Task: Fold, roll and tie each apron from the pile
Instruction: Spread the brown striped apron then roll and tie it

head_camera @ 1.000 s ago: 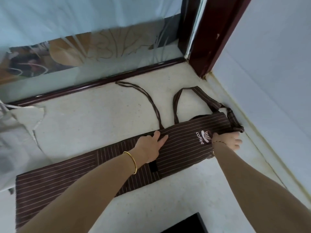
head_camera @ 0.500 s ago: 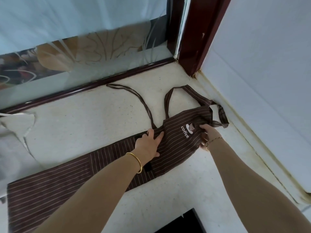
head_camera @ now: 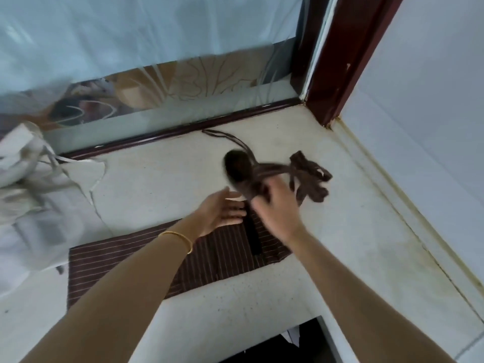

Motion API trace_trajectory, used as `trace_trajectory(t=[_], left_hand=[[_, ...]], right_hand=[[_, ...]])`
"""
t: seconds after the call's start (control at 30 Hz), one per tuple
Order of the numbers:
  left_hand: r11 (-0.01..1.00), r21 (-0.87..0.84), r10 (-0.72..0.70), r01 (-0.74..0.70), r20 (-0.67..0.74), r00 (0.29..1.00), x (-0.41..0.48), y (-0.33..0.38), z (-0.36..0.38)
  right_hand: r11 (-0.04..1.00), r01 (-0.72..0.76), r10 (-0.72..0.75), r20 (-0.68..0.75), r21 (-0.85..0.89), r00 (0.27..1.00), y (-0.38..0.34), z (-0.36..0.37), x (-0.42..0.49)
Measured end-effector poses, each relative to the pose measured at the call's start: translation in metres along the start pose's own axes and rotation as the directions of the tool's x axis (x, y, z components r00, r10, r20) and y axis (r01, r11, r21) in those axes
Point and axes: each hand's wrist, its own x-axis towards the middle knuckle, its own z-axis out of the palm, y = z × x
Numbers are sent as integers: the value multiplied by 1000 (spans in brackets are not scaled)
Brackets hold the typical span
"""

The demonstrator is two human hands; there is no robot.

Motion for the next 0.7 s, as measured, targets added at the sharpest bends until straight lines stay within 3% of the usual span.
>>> trace_trajectory(t=[0.07, 0.13, 0.2, 0.27, 0.33, 0.4, 0.43, 0.5, 0.53, 0.6, 0.63, 0.7], left_hand=[[978, -201, -82, 53, -139, 987, -16, -9, -34], [930, -357, -184, 92, -233, 955, -28, -26, -72], [932, -332, -240, 147, -258, 936, -38, -43, -101], [973, -211, -159, 97, -303, 940, -43, -53, -110], [997, 67, 66, -45, -359, 931, -44, -58, -105], [870, 456, 338, -185, -281, 898, -47, -52, -90], [788, 571, 400, -232, -186, 897, -45, -49, -81], [634, 722, 380, -278, 22, 925, -40, -45, -61], [505, 819, 342, -272, 99, 934, -37, -45, -52], [245, 948, 256, -201, 137, 957, -25, -48, -41], [173, 972, 234, -161, 119, 965, -19, -53, -39], [186, 974, 249, -129, 80, 965, -10, -58, -39]], right_hand=[[947, 179, -99, 286, -268, 953, -12, 37, -19], [900, 254, -18, 552, -354, 833, -10, 66, -34], [876, 286, 87, 709, -389, 699, 1, 86, -43], [855, 285, 168, 750, -434, 640, 11, 92, -46], [848, 288, 162, 735, -445, 658, 15, 93, -45], [861, 291, 118, 720, -417, 683, 17, 90, -44], [872, 275, 107, 707, -404, 700, 18, 88, -43], [904, 178, 122, 633, -389, 764, 21, 85, -43], [916, 122, 134, 577, -382, 806, 24, 82, -43], [920, 90, 110, 471, -382, 875, 31, 77, -45], [908, 108, 81, 423, -404, 903, 35, 74, -47], [884, 121, 34, 320, -452, 947, 40, 67, -50]])
